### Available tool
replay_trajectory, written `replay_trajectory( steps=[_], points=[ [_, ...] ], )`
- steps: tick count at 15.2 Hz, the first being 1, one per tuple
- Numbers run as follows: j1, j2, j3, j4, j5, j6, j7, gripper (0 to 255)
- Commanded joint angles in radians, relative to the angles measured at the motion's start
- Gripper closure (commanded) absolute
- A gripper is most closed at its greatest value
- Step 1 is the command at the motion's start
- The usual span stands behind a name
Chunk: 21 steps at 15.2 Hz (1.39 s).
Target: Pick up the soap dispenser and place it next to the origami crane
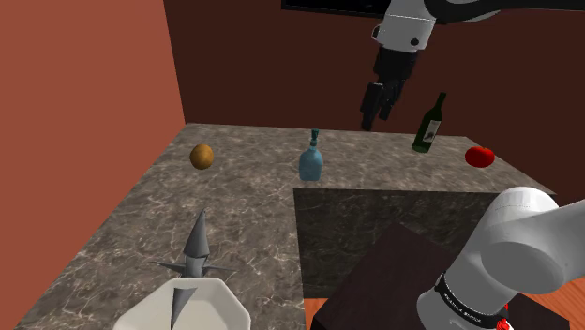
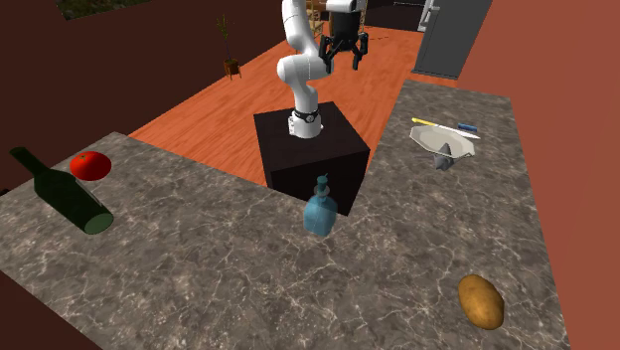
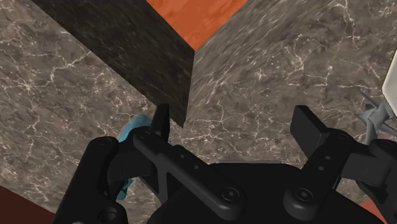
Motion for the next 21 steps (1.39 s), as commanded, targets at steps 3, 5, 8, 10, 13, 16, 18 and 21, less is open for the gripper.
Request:
replay_trajectory(
  steps=[3,5,8,10,13,16,18,21],
  points=[
    [-0.007,0.062,-0.026,0.015,-0.012,0.043,-0.033,0],
    [-0.014,0.128,-0.05,0.035,-0.021,0.083,-0.065,0],
    [-0.021,0.231,-0.086,0.076,-0.03,0.138,-0.113,0],
    [-0.026,0.302,-0.108,0.11,-0.032,0.17,-0.145,0],
    [-0.031,0.413,-0.138,0.171,-0.028,0.211,-0.193,0],
    [-0.036,0.527,-0.166,0.244,-0.017,0.243,-0.242,0],
    [-0.041,0.604,-0.182,0.3,-0.006,0.258,-0.275,0],
    [-0.05,0.723,-0.202,0.394,0.016,0.271,-0.324,0]
  ],
)
